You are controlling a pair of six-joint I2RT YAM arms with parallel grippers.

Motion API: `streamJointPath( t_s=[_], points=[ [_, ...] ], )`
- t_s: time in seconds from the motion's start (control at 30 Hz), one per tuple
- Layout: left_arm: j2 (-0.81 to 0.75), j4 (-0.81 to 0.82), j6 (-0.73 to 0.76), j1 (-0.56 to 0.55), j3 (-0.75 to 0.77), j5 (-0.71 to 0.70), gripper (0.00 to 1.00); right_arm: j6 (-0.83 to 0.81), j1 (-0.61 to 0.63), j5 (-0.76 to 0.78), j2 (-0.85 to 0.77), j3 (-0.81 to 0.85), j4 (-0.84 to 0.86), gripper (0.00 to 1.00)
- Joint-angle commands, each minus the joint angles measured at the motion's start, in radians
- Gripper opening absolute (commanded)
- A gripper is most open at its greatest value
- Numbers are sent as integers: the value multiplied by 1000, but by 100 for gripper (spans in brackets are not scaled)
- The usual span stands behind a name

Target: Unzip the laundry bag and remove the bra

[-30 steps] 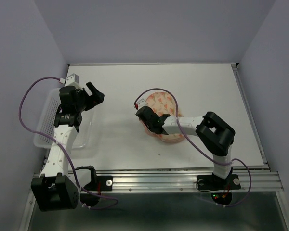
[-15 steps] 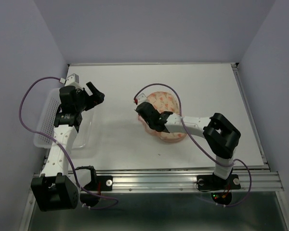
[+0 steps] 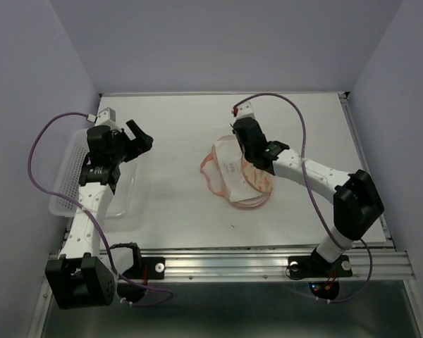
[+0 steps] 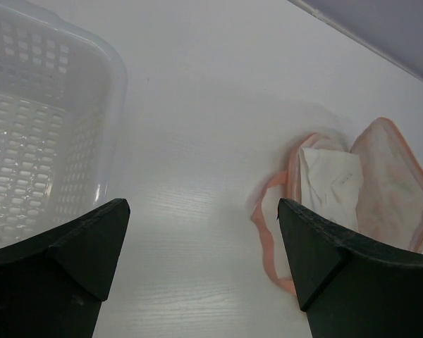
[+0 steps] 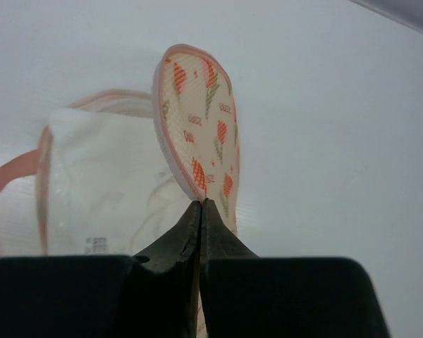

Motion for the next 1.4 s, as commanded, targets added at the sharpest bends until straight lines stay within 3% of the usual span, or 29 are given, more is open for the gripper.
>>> streamJointPath(
  t_s=[0.0, 0.17, 0.27, 0.3, 0.5, 0.57, 0.67, 0.7, 0.73, 0.87, 0.97, 1.17, 1.37],
  points=[
    [-21, 35, 17, 7, -17, 17, 99, 60, -140, -65, -79, -42, 13, 1],
    [-12, 38, 17, 7, -20, 24, 99, 153, -282, -112, -119, -109, -3, 1],
    [-4, 39, 16, 7, -21, 37, 99, 228, -335, -138, -119, -145, -16, 15],
    [-1, 41, 16, 7, -23, 38, 99, 247, -370, -143, -115, -146, -36, 28],
    [7, 53, 10, -13, -18, 44, 99, 340, -407, -68, -161, -132, -89, 88],
    [5, 47, -15, -48, -4, 38, 99, 351, -407, -89, -208, -134, -89, 99],
    [-10, 48, -62, -151, 14, -21, 99, 347, -407, -166, -302, -138, -90, 100],
    [-12, 59, -138, -257, 35, -135, 99, 340, -407, -228, -393, -158, -89, 100],
    [-12, 71, -139, -258, 36, -137, 99, 340, -407, -250, -394, -158, -89, 100],
    [68, 131, -225, -419, 57, -192, 99, 363, -407, -321, -532, -218, -87, 100],
    [213, 156, -276, -568, 95, -285, 99, 391, -407, -420, -662, -296, -47, 100],
    [474, 257, -354, -679, 177, -302, 99, 468, -407, -554, -860, -502, 33, 100],
    [669, 309, -392, -752, 264, -288, 98, 500, -407, -586, -905, -603, 74, 100]
  ],
)
